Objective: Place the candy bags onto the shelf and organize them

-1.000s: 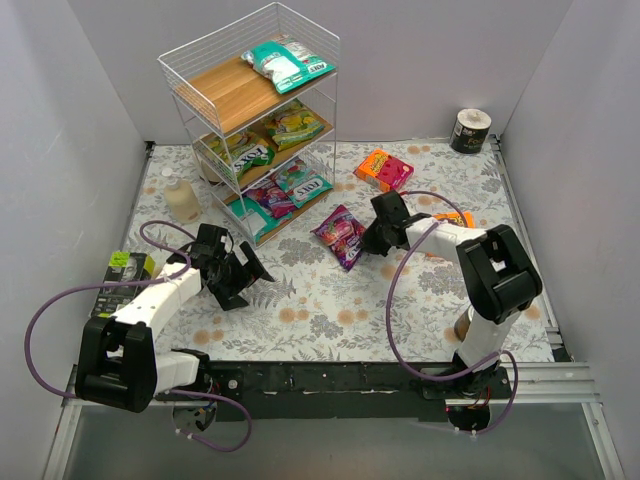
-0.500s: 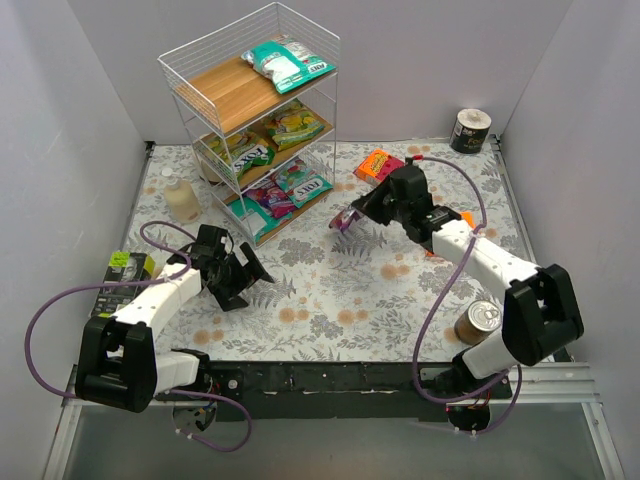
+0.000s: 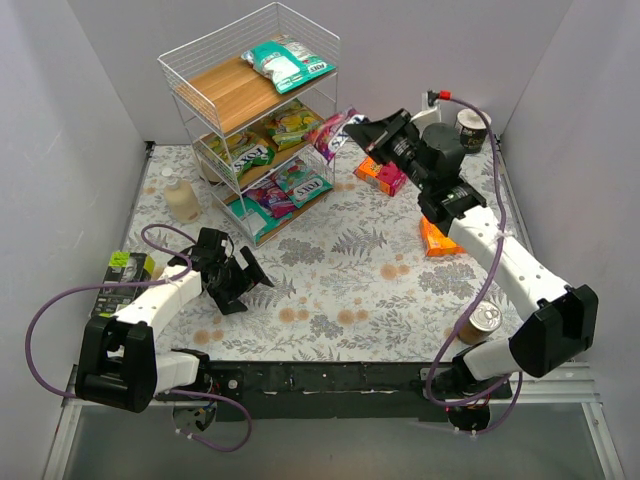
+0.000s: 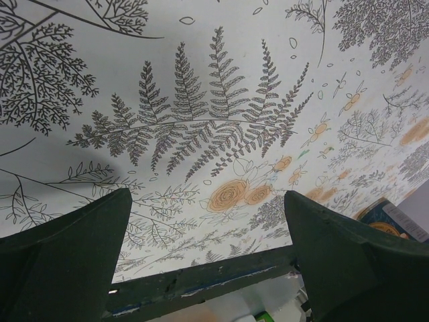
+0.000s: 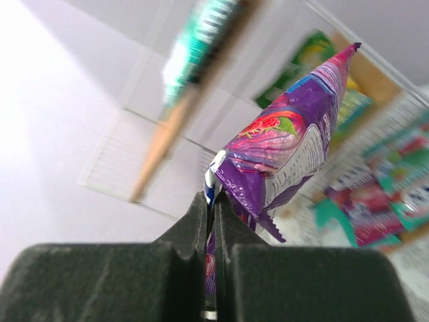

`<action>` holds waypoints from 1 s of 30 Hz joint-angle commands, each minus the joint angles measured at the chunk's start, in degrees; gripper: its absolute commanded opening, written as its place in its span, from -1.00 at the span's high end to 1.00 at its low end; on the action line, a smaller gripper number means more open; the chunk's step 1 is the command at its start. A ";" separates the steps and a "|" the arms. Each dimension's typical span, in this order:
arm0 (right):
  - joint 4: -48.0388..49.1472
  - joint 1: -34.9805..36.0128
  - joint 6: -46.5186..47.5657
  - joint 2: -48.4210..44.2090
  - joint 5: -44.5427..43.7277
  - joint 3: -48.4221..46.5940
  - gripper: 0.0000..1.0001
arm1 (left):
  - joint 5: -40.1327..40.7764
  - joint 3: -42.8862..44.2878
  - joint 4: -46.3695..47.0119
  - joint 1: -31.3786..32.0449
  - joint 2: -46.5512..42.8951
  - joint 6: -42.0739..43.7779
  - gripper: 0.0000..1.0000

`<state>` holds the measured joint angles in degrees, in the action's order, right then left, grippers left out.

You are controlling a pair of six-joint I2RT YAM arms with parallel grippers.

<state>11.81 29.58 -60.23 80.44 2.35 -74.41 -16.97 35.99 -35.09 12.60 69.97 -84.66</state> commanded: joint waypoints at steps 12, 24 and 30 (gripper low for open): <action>15.61 3.90 -3.22 10.51 8.11 -30.50 0.97 | 0.10 -0.74 0.90 0.14 -0.98 0.99 -0.96; 14.65 11.99 -0.77 32.83 2.49 -48.54 0.97 | 0.18 -1.45 0.29 0.14 -3.70 0.46 -0.96; 12.10 14.88 0.64 35.66 -0.59 -49.51 0.97 | 0.36 -1.27 -0.24 0.23 -4.23 0.73 -0.96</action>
<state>20.78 43.07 -61.30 117.54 4.58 -119.74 -16.95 35.05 -34.85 12.62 67.64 -84.36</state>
